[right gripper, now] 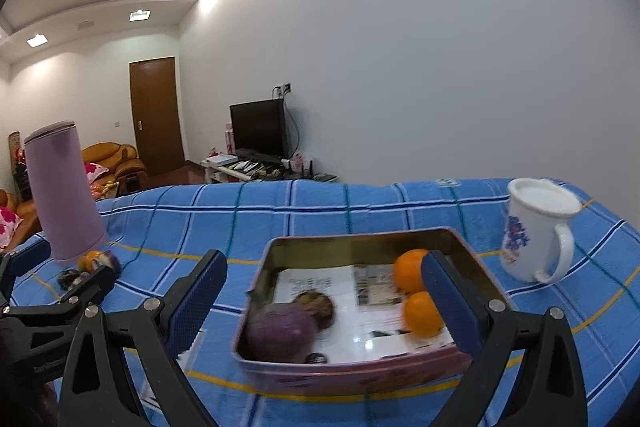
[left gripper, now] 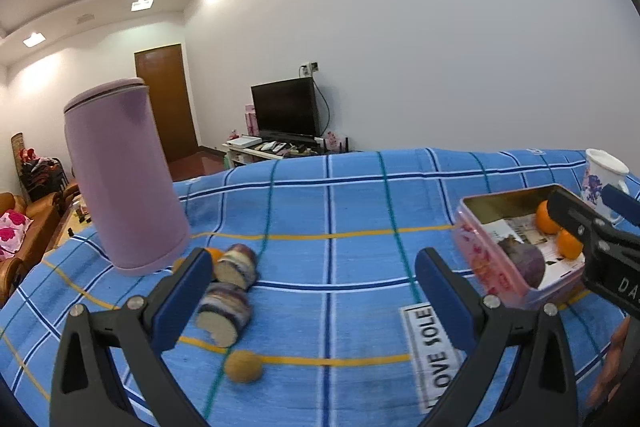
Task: Organize fruits
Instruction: 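Move both tools back toward the loose fruits beside the pink kettle, then grasp the small yellow-green fruit with the right tool while the left tool grasps a purple yam slice, then carry the yellow-green fruit and yam slice over the tin box with both tools, then open both tools to drop the fruit and yam slice into the tin box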
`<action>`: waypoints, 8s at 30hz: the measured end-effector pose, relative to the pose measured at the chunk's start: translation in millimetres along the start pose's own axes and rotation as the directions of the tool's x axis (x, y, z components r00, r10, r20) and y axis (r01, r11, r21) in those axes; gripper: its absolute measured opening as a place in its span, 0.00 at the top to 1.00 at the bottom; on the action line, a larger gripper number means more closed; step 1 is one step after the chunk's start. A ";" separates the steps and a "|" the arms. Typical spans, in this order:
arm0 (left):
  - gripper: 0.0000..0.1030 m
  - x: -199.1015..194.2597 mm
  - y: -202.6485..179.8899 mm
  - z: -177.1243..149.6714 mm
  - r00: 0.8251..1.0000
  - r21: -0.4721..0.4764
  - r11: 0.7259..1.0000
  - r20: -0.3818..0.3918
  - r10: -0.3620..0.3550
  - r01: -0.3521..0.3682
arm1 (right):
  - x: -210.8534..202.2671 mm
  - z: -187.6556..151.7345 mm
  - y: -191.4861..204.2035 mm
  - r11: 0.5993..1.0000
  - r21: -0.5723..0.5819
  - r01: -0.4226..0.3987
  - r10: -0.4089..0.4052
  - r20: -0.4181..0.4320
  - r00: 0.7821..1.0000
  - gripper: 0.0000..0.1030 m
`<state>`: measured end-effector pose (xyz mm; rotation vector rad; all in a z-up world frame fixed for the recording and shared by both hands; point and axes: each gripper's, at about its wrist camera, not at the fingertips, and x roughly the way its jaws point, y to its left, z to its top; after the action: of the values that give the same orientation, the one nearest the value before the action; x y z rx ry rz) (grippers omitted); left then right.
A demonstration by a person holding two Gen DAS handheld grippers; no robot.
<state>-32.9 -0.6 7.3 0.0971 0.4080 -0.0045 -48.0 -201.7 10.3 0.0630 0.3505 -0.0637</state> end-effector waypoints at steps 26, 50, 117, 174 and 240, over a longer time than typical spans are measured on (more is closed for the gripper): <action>0.00 44.7 161.4 -11.2 0.970 -0.164 0.961 -0.140 0.200 -0.222 | 35.9 -10.9 131.4 0.978 -0.068 -0.195 0.182 -0.168 0.969 0.04; 0.00 54.0 194.7 -15.2 0.980 -0.275 0.957 -0.195 0.032 -0.086 | 84.3 -53.1 235.1 0.842 -0.117 -0.526 0.376 -0.573 0.729 0.54; 0.45 82.7 96.1 -16.2 0.922 -0.071 0.991 -0.364 -0.134 0.115 | 48.2 -1.0 144.0 0.921 -0.013 -0.389 0.379 -0.196 0.904 0.71; 0.60 13.5 -13.9 8.2 0.979 -0.045 0.987 -0.127 -0.160 0.156 | 11.9 3.5 67.5 0.958 -0.071 -0.279 0.271 -0.111 0.956 0.71; 0.60 50.2 -161.0 29.3 0.935 0.030 0.945 -0.159 -0.316 0.324 | 56.3 8.9 -72.9 0.996 -0.057 0.063 -0.073 -0.191 0.979 0.71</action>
<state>21.0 -162.9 -0.8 0.0855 0.5738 -0.3330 2.4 -277.9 -4.5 0.0067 0.5484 -0.1171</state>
